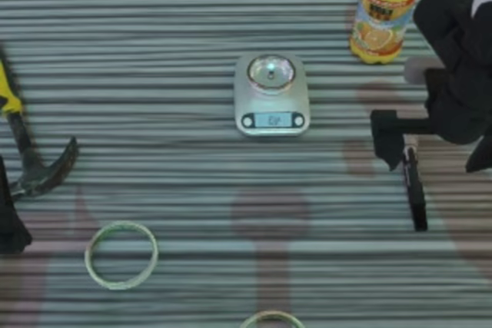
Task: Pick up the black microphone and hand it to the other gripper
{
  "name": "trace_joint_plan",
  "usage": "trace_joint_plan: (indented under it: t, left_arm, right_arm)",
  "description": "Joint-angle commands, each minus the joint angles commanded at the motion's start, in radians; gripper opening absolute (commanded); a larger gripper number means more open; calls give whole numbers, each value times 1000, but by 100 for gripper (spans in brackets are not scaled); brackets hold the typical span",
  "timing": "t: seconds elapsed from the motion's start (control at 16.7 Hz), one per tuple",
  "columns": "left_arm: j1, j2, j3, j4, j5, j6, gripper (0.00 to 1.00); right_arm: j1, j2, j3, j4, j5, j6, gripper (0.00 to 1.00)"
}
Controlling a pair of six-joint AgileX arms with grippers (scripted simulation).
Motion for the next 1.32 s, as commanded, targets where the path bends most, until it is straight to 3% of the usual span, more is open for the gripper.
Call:
trace_joint_plan:
  t: [0.54, 0.84, 1.32]
  left_arm:
    - [0, 0, 0, 0, 0, 0, 100]
    - [0, 0, 0, 0, 0, 0, 100]
    - [0, 0, 0, 0, 0, 0, 100]
  right_arm:
    - [3, 184, -135, 323, 2, 2, 100]
    - [3, 203, -149, 351, 2, 3, 100]
    - [3, 203, -149, 351, 2, 3, 40]
